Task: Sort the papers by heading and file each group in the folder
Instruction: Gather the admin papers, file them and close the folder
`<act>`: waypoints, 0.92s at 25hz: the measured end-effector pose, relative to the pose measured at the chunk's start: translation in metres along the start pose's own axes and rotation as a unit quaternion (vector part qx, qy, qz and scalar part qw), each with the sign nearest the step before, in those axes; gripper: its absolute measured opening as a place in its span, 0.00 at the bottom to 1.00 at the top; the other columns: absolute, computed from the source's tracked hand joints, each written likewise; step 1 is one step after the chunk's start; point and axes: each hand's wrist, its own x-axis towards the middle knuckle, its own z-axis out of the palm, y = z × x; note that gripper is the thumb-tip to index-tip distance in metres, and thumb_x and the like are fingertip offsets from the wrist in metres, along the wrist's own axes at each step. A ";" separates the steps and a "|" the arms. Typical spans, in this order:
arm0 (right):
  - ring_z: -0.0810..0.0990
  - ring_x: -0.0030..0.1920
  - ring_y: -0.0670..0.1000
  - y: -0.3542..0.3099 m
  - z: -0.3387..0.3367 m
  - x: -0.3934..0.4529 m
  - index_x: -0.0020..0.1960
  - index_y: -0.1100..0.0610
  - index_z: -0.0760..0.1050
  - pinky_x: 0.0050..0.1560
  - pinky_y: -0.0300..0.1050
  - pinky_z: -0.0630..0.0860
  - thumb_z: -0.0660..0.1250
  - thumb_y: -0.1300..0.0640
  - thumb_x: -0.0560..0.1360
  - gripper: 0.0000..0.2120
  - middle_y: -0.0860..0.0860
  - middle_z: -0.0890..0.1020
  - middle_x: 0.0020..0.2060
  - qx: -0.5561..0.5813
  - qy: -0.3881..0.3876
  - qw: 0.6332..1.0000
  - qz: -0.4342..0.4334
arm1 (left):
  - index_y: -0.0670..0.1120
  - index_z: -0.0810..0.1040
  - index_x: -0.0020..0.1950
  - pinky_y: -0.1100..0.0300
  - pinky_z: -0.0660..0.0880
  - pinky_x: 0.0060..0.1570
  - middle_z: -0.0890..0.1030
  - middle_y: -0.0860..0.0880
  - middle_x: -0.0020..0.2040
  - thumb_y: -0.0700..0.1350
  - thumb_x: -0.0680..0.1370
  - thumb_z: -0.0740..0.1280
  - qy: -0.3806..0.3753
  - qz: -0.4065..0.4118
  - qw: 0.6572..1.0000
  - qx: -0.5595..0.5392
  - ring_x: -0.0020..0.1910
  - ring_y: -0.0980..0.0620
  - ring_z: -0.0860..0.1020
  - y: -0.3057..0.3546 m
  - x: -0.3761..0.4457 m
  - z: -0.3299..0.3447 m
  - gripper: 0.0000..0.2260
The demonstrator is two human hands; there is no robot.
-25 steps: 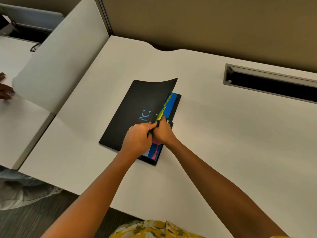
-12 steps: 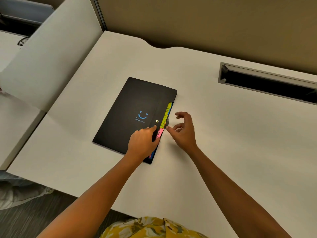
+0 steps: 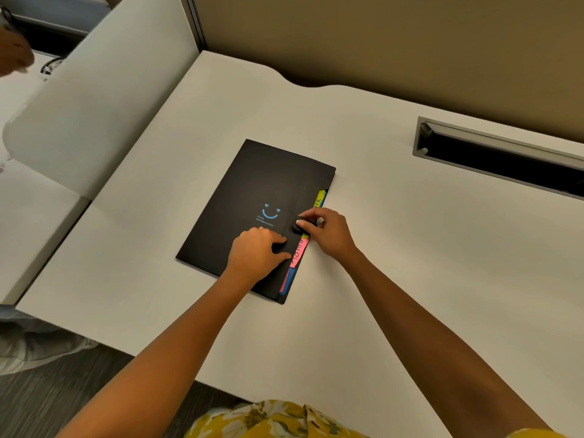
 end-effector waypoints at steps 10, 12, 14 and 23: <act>0.81 0.44 0.48 -0.003 0.006 0.017 0.51 0.57 0.83 0.48 0.42 0.80 0.75 0.53 0.71 0.10 0.52 0.84 0.44 -0.004 0.006 0.996 0.088 | 0.57 0.74 0.68 0.58 0.76 0.51 0.80 0.51 0.62 0.63 0.74 0.66 0.002 -0.004 1.000 -0.011 0.56 0.52 0.79 -0.003 0.003 0.003 0.23; 0.81 0.45 0.49 -0.005 0.006 0.021 0.49 0.57 0.83 0.51 0.45 0.81 0.75 0.53 0.71 0.10 0.53 0.84 0.45 -0.004 0.001 0.994 0.111 | 0.57 0.74 0.68 0.58 0.76 0.51 0.80 0.51 0.62 0.63 0.74 0.66 0.003 -0.005 1.000 -0.014 0.56 0.52 0.79 -0.002 0.003 0.003 0.23; 0.83 0.45 0.50 -0.007 0.006 0.024 0.46 0.55 0.83 0.52 0.49 0.82 0.76 0.52 0.70 0.09 0.53 0.85 0.45 -0.006 0.005 0.991 0.135 | 0.57 0.74 0.68 0.57 0.76 0.51 0.80 0.51 0.62 0.63 0.74 0.66 0.004 -0.008 1.000 -0.013 0.56 0.52 0.79 -0.002 0.003 0.003 0.23; 0.83 0.43 0.51 -0.010 0.007 0.025 0.41 0.52 0.79 0.50 0.50 0.82 0.77 0.48 0.68 0.11 0.53 0.84 0.42 -0.046 0.025 0.987 0.152 | 0.57 0.75 0.67 0.58 0.78 0.50 0.81 0.53 0.61 0.62 0.74 0.67 -0.003 -0.016 1.000 -0.024 0.54 0.53 0.80 -0.002 0.003 0.000 0.23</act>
